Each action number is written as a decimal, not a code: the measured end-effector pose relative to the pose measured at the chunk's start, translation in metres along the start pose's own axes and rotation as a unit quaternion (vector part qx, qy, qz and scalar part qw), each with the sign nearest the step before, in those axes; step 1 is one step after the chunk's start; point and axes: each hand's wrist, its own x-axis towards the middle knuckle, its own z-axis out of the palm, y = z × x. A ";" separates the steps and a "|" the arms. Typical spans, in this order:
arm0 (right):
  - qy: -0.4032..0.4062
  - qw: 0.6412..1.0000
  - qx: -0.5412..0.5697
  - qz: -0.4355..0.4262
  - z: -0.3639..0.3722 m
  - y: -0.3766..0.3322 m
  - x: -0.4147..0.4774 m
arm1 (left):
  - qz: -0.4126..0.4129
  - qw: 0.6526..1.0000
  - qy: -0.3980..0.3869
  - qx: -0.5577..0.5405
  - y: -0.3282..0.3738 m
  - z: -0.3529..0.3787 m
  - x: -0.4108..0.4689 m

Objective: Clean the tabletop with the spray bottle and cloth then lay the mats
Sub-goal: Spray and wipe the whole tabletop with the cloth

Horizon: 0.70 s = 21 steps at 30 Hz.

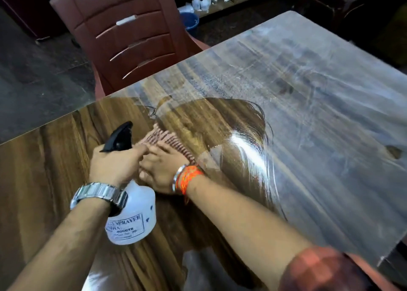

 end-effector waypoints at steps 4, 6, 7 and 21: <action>0.061 0.993 0.008 0.105 -0.006 0.090 -0.038 | 0.010 0.999 -0.037 0.019 -0.009 -0.002 -0.010; 0.094 0.945 0.051 0.310 -0.023 0.161 -0.080 | 0.011 0.999 -0.045 0.021 -0.014 -0.006 -0.018; 0.094 0.918 0.053 0.383 -0.029 0.187 -0.107 | 0.007 0.998 -0.052 0.016 -0.015 -0.008 -0.022; 0.030 0.993 -0.018 0.115 0.019 -0.019 -0.238 | -0.024 0.993 -0.111 0.025 -0.047 -0.023 -0.106</action>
